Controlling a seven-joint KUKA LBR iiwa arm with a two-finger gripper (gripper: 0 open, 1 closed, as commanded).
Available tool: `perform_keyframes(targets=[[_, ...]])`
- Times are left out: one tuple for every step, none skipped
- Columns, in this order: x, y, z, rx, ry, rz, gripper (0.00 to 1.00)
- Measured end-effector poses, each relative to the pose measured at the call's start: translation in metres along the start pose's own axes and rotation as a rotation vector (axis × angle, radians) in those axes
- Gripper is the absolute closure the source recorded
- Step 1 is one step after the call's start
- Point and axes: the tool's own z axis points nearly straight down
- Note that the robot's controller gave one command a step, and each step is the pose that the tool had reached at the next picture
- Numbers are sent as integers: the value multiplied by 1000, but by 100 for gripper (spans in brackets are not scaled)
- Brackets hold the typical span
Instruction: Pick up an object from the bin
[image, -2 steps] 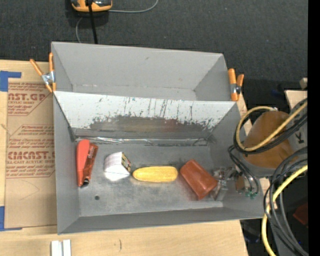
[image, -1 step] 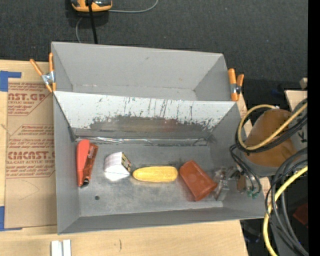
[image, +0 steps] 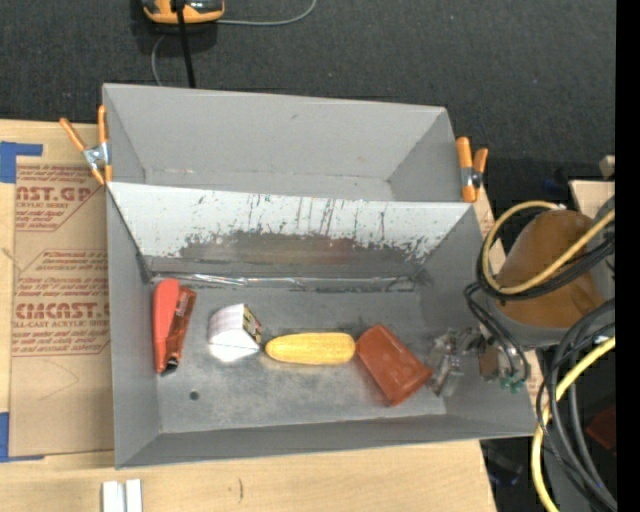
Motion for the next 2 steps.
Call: perform_keyframes(targets=[[0,0,-18,0,1,0,100],[-1,0,-37,0,-2,0,100]])
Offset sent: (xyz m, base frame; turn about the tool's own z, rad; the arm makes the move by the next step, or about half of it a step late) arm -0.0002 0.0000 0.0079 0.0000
